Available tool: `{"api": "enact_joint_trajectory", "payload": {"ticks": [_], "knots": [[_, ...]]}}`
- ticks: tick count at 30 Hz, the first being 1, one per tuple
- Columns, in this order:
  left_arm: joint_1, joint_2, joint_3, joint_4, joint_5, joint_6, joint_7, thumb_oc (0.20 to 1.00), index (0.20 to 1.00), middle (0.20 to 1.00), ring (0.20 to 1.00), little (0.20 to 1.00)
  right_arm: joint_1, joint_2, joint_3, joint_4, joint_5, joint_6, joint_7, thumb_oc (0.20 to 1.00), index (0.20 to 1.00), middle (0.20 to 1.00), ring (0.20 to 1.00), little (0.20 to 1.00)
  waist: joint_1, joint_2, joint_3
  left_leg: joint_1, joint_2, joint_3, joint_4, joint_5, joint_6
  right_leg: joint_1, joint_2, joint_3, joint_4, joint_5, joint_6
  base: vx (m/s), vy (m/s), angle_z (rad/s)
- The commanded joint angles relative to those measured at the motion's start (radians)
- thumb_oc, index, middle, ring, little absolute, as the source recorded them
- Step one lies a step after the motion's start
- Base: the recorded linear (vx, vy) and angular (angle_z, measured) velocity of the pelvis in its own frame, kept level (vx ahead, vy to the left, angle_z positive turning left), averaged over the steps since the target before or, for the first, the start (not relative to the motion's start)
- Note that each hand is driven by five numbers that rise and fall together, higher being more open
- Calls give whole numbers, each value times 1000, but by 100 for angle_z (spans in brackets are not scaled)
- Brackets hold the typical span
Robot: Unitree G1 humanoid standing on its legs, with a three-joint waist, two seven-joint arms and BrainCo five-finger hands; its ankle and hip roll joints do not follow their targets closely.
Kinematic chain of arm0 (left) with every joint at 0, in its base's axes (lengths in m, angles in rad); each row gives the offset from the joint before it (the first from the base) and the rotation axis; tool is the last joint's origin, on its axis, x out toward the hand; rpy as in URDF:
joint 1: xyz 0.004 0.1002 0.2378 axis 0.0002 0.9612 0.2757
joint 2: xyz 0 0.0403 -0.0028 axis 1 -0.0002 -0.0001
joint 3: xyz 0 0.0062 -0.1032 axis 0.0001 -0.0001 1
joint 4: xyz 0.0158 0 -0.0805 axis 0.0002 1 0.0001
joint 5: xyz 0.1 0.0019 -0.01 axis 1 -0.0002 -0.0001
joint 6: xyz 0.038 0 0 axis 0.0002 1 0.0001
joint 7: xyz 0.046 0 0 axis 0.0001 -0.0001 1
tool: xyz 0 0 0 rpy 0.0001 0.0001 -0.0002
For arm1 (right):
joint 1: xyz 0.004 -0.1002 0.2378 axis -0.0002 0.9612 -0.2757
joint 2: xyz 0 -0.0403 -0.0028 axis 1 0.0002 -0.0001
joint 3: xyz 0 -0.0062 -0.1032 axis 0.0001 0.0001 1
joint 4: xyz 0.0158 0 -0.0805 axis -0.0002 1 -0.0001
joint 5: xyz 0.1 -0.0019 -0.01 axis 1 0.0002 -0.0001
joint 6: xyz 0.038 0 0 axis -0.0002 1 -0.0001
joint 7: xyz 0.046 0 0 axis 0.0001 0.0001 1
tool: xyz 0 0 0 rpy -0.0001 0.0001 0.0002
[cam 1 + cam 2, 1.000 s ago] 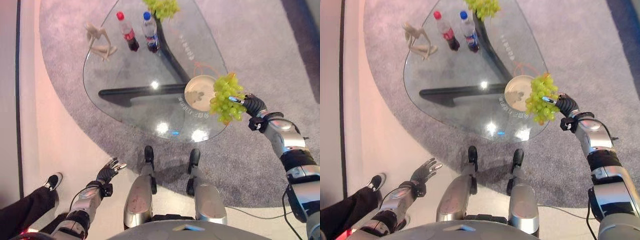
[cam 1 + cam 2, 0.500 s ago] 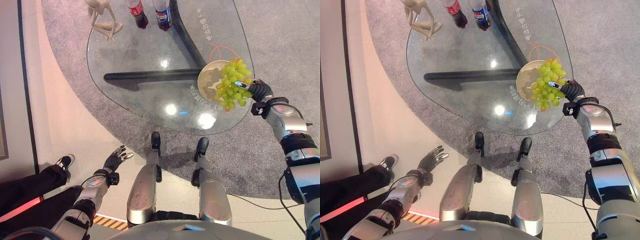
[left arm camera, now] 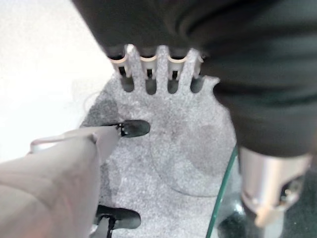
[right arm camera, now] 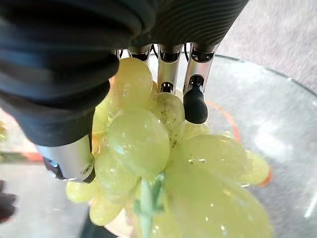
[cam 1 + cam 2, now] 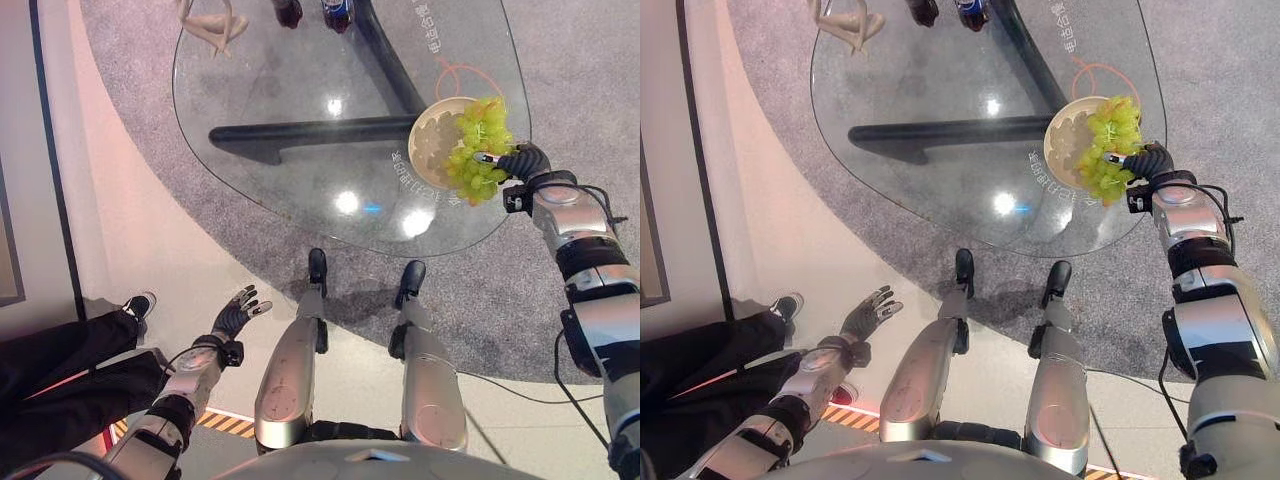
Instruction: Pick up fruits into the plate
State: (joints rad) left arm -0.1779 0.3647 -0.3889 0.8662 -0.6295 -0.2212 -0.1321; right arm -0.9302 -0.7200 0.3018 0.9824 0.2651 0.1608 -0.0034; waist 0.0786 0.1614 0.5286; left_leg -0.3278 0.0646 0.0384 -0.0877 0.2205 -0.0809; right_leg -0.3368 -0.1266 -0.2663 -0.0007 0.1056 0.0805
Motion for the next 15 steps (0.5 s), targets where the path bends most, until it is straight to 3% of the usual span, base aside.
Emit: {"api": "enact_joint_trajectory", "payload": {"ticks": [1,2,3,5,15], "knots": [[-18,-18,-51,-10,-25,-30,11,1000,1000,1000,1000,1000,-122,-60,90,4,-41,16,-76,200,200,200,200,200,1,10,-9,-25,-67,-4,34,-48,1,-82,-5,43,114,-14,8,-20,23,-4],[-20,-19,-54,-15,-27,-30,15,1000,1000,1000,1000,1000,-130,-57,95,2,-45,29,-90,228,228,228,228,228,2,11,-9,-29,-68,-4,33,-46,1,-86,-4,43,115,-13,8,0,0,0],[-21,-20,-62,-21,-31,-33,20,1000,1000,1000,1000,1000,-144,-51,102,7,-51,37,-109,802,802,802,802,802,6,13,-9,-35,-69,-6,31,-45,2,-94,-3,42,116,-12,8,0,0,0],[-22,-19,-67,-26,-32,-31,22,1000,1000,1000,1000,1000,-152,-48,107,6,-63,41,-116,1000,1000,1000,1000,1000,8,15,-9,-38,-70,-7,31,-44,3,-97,-3,42,118,-13,8,0,0,0],[-22,-20,-58,-23,-32,-25,20,1000,1000,1000,1000,1000,-156,-39,137,-35,-95,17,-149,1000,1000,1000,1000,1000,12,3,-9,-31,-68,-5,25,-44,6,-94,-5,34,118,-9,11,0,0,0]]}}
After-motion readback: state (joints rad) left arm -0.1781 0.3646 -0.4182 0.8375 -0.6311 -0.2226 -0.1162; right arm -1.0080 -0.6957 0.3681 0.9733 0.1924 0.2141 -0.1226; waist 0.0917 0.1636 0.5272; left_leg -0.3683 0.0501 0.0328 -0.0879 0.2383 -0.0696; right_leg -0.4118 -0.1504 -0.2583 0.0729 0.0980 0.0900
